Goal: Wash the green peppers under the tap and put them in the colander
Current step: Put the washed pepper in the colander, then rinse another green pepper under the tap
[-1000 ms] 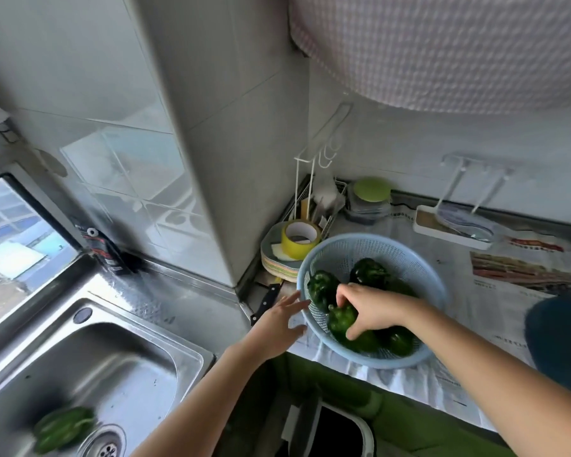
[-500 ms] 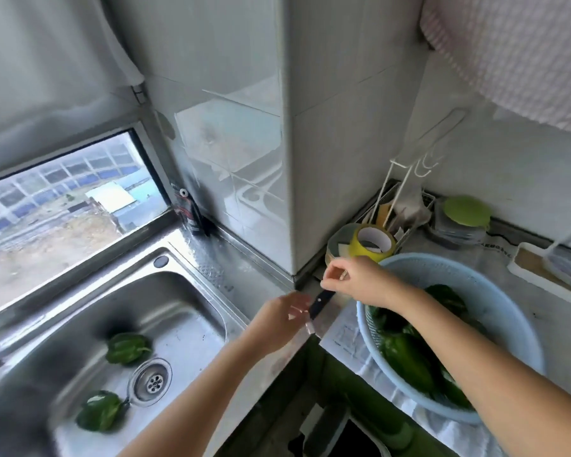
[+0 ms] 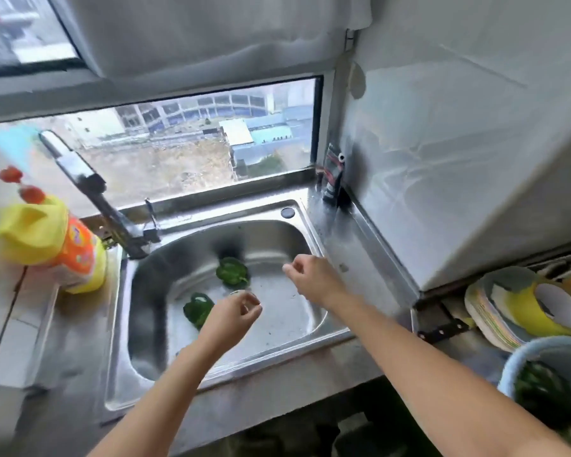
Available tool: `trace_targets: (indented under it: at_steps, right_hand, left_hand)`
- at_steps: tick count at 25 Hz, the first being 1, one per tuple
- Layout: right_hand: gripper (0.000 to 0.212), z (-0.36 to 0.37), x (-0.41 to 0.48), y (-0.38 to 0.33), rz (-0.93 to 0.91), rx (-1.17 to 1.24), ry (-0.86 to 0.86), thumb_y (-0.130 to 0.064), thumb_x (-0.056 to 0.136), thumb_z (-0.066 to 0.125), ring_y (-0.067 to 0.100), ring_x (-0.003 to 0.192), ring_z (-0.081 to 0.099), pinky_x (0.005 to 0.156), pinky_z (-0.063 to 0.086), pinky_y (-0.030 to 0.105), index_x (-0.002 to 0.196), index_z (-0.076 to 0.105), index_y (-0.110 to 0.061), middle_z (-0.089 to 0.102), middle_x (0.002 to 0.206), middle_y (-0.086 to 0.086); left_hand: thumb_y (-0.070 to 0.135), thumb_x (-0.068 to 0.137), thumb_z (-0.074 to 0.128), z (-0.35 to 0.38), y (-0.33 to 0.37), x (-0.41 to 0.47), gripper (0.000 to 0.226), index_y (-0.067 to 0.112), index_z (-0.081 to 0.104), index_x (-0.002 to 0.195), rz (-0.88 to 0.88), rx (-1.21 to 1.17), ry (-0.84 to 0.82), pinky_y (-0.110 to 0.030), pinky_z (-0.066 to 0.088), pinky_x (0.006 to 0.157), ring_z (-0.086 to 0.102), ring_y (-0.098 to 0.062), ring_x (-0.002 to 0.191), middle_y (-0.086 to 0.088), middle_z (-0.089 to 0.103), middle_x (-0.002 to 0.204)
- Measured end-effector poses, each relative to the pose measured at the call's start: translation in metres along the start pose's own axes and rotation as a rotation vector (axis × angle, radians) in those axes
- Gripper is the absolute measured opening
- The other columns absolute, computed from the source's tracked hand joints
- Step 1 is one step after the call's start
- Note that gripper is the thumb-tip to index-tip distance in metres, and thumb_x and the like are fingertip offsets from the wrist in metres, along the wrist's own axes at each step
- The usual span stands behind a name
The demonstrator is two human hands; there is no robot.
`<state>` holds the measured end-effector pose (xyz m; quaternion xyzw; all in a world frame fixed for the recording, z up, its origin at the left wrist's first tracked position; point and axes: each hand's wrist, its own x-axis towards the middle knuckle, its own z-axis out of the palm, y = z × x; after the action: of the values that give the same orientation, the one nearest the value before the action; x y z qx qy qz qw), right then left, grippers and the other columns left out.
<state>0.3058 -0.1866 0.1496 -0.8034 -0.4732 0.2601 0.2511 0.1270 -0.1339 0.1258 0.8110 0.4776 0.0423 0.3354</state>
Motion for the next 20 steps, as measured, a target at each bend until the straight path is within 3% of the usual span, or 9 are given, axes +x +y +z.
trace_targets:
  at_steps: [2,6,8,10,12,14,20]
  right_hand:
    - [0.016,0.036,0.027,-0.012,0.022,-0.018,-0.119,-0.028,0.086,0.057,0.029,0.08,0.067,0.074,0.054,0.039,0.074,0.054,-0.018,0.067,0.081,0.008]
    - [0.027,0.1,0.075,-0.026,0.074,-0.104,-0.286,-0.016,0.082,0.059,0.022,0.085,0.057,0.069,0.041,0.029,0.063,0.042,-0.023,0.06,0.081,0.002]
    - [0.022,0.127,0.097,-0.032,0.119,-0.095,-0.328,-0.013,0.081,0.059,0.021,0.087,0.054,0.07,0.039,0.029,0.066,0.044,-0.021,0.059,0.085,0.002]
    - [0.009,0.15,0.118,-0.036,0.153,-0.096,-0.339,-0.013,0.08,0.06,0.024,0.099,0.056,0.078,0.042,0.029,0.086,0.054,-0.017,0.063,0.102,0.006]
    - [0.04,0.171,0.138,-0.038,0.173,-0.121,-0.344,-0.014,0.08,0.063,0.027,0.114,0.053,0.087,0.043,0.03,0.118,0.051,-0.012,0.056,0.124,0.01]
    - [0.065,0.186,0.152,-0.04,0.157,-0.173,-0.355,-0.015,0.078,0.065,0.031,0.125,0.046,0.097,0.041,0.034,0.137,0.038,-0.013,0.044,0.139,0.013]
    - [0.085,0.215,0.198,-0.041,-0.02,-0.453,-0.509,-0.006,0.081,0.054,0.041,0.144,0.008,0.115,0.025,0.048,0.15,0.011,-0.033,0.004,0.159,0.011]
  left_hand:
    - [0.027,0.087,0.062,-0.018,-0.047,0.002,0.02,0.016,0.065,0.103,-0.116,0.002,-0.02,-0.026,0.044,0.072,0.061,-0.017,0.081,-0.002,0.068,0.089]
    - [0.025,0.088,0.058,-0.05,-0.121,0.003,0.028,0.018,0.063,0.114,-0.239,0.049,-0.028,-0.027,0.041,0.091,0.058,-0.018,0.109,-0.002,0.061,0.119]
    - [0.026,0.089,0.057,-0.065,-0.151,0.008,0.032,0.019,0.061,0.12,-0.282,0.123,-0.028,-0.03,0.031,0.105,0.044,-0.021,0.129,-0.004,0.05,0.136]
    - [0.028,0.088,0.056,-0.08,-0.178,0.016,0.039,0.022,0.056,0.127,-0.312,0.212,-0.061,-0.038,0.013,0.116,0.015,-0.025,0.146,-0.007,0.031,0.153]
    - [0.028,0.089,0.056,-0.089,-0.203,0.02,0.045,0.022,0.051,0.133,-0.305,0.237,-0.096,-0.039,0.007,0.119,-0.001,-0.024,0.148,-0.005,0.014,0.159]
    - [0.026,0.089,0.056,-0.09,-0.22,0.016,0.045,0.02,0.051,0.134,-0.259,0.218,-0.116,-0.036,0.008,0.119,-0.007,-0.019,0.148,-0.001,0.007,0.16]
    - [0.024,0.091,0.054,-0.088,-0.229,0.01,0.039,0.019,0.053,0.129,-0.252,0.203,-0.1,-0.037,0.017,0.117,-0.011,-0.013,0.147,0.006,0.001,0.16]
